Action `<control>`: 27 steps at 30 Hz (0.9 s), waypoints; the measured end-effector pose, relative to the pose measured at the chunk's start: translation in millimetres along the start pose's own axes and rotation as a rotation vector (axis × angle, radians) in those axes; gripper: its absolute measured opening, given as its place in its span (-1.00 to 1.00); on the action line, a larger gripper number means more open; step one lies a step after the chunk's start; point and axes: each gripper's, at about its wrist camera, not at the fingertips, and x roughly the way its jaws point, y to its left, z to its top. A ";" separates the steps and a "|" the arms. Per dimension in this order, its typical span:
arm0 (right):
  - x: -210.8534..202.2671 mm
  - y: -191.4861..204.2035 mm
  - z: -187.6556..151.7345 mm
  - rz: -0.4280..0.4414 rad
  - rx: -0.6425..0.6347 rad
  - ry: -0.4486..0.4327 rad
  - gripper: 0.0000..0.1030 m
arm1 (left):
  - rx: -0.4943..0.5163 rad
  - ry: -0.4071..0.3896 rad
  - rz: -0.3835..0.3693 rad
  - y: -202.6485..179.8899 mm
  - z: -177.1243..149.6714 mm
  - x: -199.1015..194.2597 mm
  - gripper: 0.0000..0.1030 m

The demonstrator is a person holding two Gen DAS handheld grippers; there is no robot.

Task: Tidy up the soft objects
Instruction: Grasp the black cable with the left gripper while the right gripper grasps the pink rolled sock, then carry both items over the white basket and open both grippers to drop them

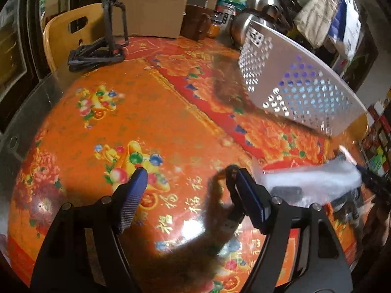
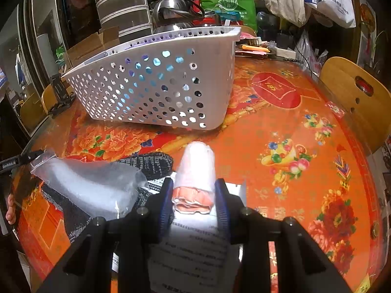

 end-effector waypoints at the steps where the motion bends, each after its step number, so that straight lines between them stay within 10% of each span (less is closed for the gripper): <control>1: 0.0 0.2 -0.1 0.000 0.000 0.000 -0.35 | 0.016 0.001 0.008 -3.2 -2.2 0.0 0.41; 5: 0.0 0.1 0.0 0.001 0.000 0.000 -0.35 | 0.079 0.009 0.019 -22.8 -7.6 3.5 -0.01; 8: 0.1 0.0 0.1 0.000 0.000 0.001 -0.35 | 0.111 0.004 0.004 -35.1 -11.7 3.6 -0.73; 27: -21.9 -3.9 -2.5 -0.021 0.027 -0.106 -0.38 | 0.128 -0.133 -0.008 -41.4 0.8 -28.8 -0.85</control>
